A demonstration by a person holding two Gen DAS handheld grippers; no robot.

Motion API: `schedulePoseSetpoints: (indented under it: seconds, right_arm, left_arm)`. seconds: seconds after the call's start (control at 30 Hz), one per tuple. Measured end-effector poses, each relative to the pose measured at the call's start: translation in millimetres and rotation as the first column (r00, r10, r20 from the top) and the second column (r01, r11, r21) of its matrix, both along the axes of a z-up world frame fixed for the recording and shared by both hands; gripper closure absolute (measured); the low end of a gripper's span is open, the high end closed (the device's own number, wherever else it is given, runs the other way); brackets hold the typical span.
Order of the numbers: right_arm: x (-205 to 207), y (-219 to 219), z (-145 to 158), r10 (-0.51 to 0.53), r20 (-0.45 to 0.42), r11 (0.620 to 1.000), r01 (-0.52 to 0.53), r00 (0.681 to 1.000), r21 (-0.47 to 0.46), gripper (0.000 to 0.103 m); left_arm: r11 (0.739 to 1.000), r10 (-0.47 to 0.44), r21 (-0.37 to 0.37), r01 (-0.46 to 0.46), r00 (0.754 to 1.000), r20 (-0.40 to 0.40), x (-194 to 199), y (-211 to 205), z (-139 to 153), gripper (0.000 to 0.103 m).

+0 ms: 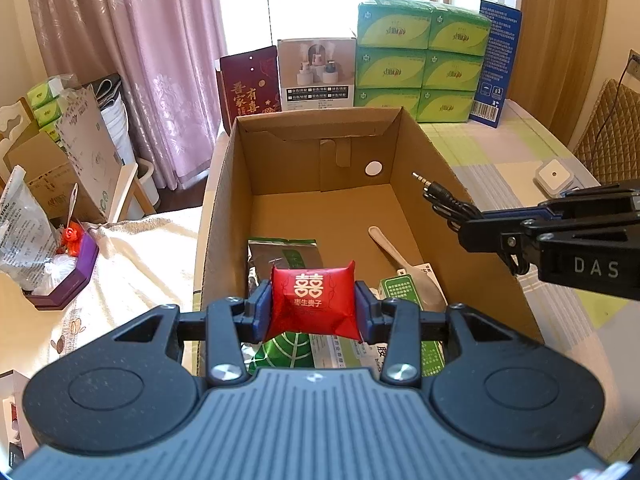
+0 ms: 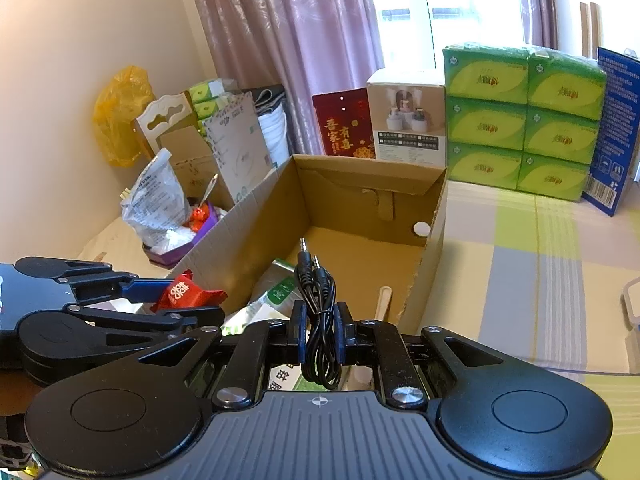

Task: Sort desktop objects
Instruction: 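Open the left tool to drop the candy packet while the right tool releases the cable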

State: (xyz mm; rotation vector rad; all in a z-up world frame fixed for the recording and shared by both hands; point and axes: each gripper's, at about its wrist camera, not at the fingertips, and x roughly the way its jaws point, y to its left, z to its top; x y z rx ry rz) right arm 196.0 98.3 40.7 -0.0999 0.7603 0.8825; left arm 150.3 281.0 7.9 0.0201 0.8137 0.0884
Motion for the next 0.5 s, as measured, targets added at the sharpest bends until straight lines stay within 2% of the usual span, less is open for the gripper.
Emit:
schedulePoseSetpoints:
  seconds: [0.07,0.17,0.5]
  right_arm:
    - [0.8,1.1,-1.3,-0.002,-0.002,1.000,0.002,1.000,0.000,0.093]
    - [3.2,1.4,-3.1,-0.008,-0.007,1.000,0.008,1.000,0.001,0.093]
    - [11.0,4.1,-5.4,-0.001,-0.074,0.999,0.004,0.997,0.044,0.092]
  left_arm:
    - [1.000,-0.006,-0.007,0.006,1.000,0.001,2.2,0.6,-1.1,0.063]
    - [1.000,-0.008,-0.015,0.008,1.000,0.018,3.0,1.8,-1.6,0.043]
    - [1.000,0.020,-0.006,-0.020,0.999,0.050,-16.5,3.3,3.2,0.043]
